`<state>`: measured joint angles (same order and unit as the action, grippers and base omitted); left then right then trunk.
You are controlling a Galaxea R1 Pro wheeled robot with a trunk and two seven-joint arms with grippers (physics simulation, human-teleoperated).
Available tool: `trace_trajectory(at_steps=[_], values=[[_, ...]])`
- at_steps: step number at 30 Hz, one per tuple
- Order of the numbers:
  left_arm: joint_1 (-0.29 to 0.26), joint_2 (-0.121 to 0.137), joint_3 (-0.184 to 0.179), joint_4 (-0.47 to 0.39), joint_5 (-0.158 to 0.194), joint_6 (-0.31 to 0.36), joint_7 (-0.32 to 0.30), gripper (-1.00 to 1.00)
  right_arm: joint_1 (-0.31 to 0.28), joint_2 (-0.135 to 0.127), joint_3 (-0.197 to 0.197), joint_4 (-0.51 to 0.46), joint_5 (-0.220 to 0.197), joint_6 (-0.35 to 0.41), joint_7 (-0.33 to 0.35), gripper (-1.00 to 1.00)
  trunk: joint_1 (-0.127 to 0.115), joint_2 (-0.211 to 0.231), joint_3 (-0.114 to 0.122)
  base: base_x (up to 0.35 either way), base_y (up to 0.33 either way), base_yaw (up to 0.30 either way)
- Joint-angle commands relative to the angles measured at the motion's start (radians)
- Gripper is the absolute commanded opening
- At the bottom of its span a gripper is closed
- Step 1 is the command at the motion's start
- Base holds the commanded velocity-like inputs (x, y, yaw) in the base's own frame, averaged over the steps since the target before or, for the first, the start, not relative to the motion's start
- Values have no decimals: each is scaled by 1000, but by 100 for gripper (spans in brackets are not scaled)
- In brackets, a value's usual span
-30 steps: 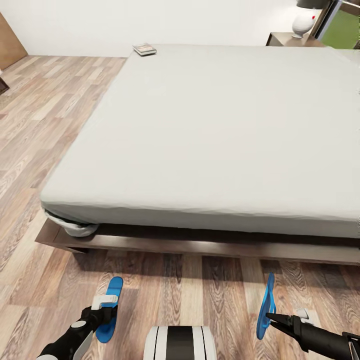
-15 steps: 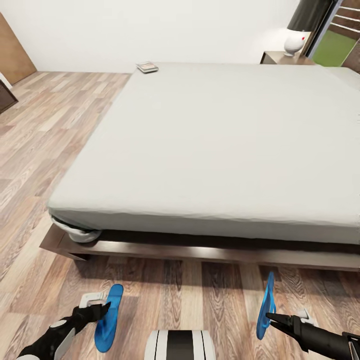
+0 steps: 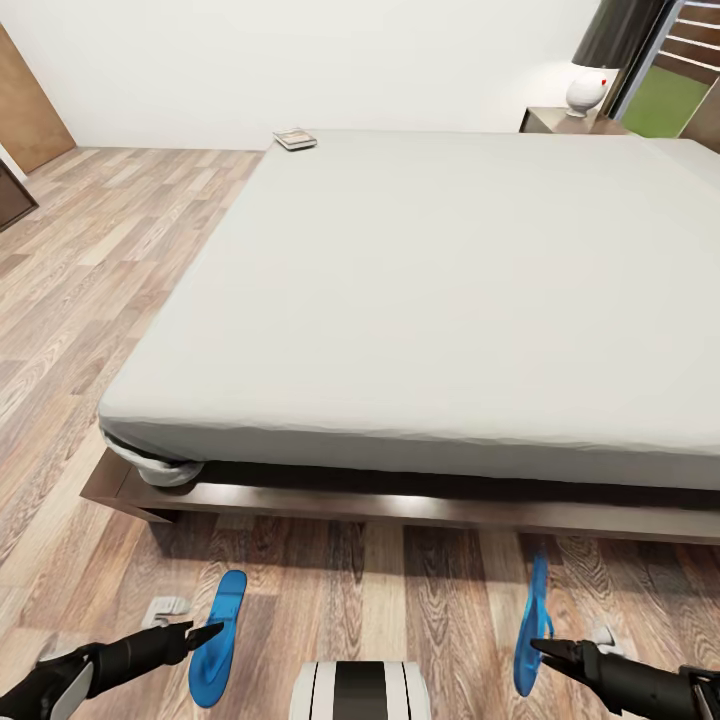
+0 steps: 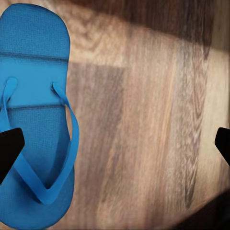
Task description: In the bedroom, move the book from the bed onto either nightstand, and place the two sandals side by side next to the bed.
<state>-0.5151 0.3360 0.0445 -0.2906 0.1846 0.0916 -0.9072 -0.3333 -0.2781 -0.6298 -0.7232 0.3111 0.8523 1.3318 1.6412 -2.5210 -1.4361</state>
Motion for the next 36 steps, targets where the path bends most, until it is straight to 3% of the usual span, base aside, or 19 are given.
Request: trace_trajectory(at_steps=[1,5,12,13,14,17,25,32,36], values=[[0,0,5,1,2,10,-6,100,-1,1,-3,-1,24,10,-39,-100,0,0,-1,0,0,0],[0,0,6,2,3,11,-36,100,-2,1,0,-7,66,10,-294,-100,0,0,-1,0,0,0],[0,0,5,2,1,11,-76,100,-1,2,4,-16,74,7,-685,-100,0,0,-1,0,2,0],[0,0,5,2,1,11,-77,100,-1,3,13,-17,74,7,-766,-100,0,0,-1,0,75,0],[0,0,5,2,1,11,-77,100,-1,3,54,-17,74,6,-883,-100,0,0,-1,0,179,0],[0,0,5,2,1,11,-78,100,-1,4,134,-18,72,5,-995,-100,0,0,-1,0,239,0],[0,0,5,2,1,11,-78,100,-1,5,164,-16,72,-10,-1030,-100,0,0,-1,0,286,0],[0,0,5,2,1,11,-78,100,-1,4,162,-7,65,-272,-1039,-100,0,0,-1,0,291,0],[0,0,5,1,1,11,-78,100,-2,4,162,-1,61,-355,-1038,-100,0,0,-1,0,291,0]])
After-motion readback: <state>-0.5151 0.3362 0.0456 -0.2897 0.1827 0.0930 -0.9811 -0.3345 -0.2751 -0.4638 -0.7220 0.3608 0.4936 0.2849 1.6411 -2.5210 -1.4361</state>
